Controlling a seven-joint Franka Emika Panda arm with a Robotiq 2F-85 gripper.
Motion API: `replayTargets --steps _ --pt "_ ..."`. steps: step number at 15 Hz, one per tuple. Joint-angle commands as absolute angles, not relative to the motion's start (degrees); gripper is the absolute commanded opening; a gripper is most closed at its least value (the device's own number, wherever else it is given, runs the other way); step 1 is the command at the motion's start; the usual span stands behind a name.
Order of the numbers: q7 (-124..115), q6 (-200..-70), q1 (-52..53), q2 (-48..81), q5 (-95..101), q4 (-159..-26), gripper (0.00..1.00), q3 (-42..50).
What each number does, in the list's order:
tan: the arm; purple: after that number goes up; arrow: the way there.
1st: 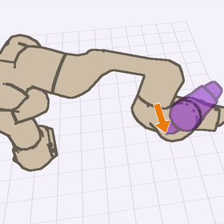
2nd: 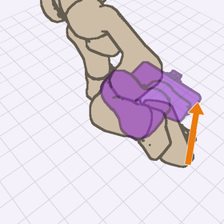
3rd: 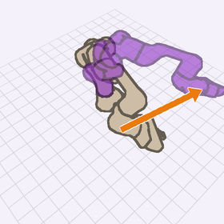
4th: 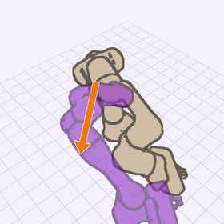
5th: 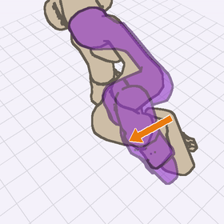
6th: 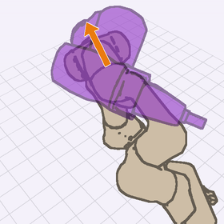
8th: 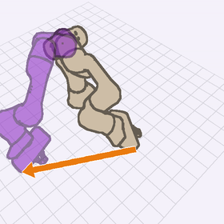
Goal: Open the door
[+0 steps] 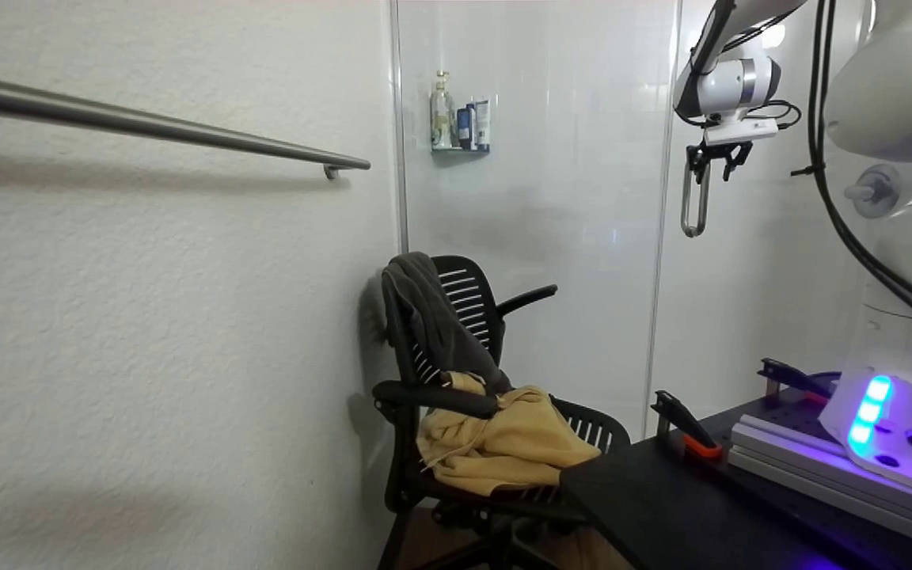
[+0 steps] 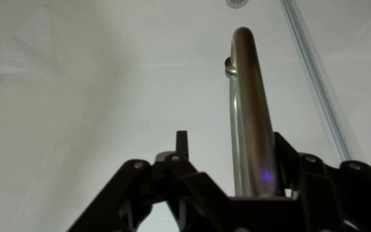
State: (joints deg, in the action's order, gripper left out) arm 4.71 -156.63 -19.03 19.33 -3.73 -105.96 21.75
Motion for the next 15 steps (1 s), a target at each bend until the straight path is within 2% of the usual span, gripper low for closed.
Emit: replayTargets --steps 1,4,6,7,9,15 --pt "1.96 -154.31 -20.02 18.07 -1.0 -106.1 0.32 21.8" --pt "0.98 -153.81 -20.06 17.85 -1.04 -105.95 0.11 21.24" --pt "-0.05 -153.66 -19.88 17.6 -0.95 -106.12 0.01 21.23" --pt "-0.8 -153.02 -19.92 17.39 -1.08 -106.14 0.05 21.19" --pt "-1.13 -143.82 -19.71 15.79 -0.65 -105.81 0.06 21.21" --pt "-0.28 -130.53 -20.14 12.38 0.33 -105.33 0.06 21.19"
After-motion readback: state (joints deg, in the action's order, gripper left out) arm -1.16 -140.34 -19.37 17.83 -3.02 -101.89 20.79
